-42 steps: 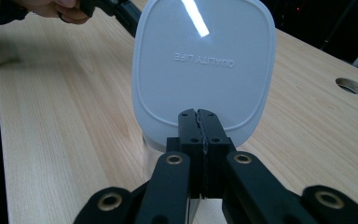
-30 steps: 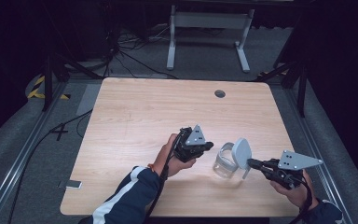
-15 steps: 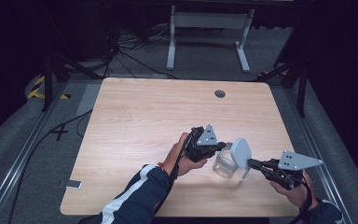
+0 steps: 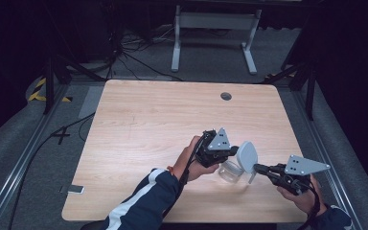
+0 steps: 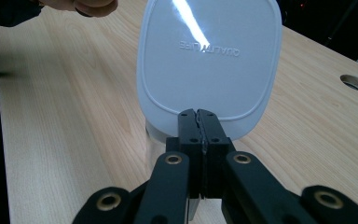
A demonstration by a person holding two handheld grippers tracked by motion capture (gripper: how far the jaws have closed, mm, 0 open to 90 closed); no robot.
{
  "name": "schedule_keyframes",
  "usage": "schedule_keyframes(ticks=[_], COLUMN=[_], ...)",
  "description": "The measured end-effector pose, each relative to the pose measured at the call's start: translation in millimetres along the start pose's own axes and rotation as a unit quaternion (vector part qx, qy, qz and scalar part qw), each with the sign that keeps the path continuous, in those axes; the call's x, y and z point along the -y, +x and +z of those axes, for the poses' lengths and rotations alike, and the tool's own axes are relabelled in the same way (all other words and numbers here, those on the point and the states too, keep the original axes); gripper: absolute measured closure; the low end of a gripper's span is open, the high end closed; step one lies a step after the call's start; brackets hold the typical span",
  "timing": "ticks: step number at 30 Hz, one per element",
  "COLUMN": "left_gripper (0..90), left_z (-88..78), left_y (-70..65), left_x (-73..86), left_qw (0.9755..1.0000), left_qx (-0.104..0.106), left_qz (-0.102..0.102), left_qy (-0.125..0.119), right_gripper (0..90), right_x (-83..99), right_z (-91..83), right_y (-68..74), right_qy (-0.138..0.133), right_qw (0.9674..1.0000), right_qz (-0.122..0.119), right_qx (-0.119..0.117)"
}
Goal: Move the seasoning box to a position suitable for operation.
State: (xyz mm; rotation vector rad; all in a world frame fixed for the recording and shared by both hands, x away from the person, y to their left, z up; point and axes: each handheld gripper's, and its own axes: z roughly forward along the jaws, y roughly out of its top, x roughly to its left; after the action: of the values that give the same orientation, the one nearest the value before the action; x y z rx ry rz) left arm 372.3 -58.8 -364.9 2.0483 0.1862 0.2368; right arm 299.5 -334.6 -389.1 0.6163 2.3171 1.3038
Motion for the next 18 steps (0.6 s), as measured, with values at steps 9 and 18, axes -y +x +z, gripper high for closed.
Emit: schedule_keyframes(ticks=[9, 18], left_gripper=[89.8, 89.7], left_z=[-0.2, 7.4], left_y=[-2.9, -10.2], left_x=[-9.1, -18.9], left_qw=[1.0000, 0.9998], left_qx=[0.000, 0.014], left_qz=[-0.001, 0.015], left_qy=[-0.005, -0.008], right_gripper=[90.0, 89.9], right_x=[0.0, 3.0], right_z=[0.2, -4.2], right_y=[0.1, -1.3], right_qy=[0.002, 0.007], right_qw=[1.0000, 0.9999], right_qz=[-0.002, 0.004], right_qx=[0.002, 0.007])
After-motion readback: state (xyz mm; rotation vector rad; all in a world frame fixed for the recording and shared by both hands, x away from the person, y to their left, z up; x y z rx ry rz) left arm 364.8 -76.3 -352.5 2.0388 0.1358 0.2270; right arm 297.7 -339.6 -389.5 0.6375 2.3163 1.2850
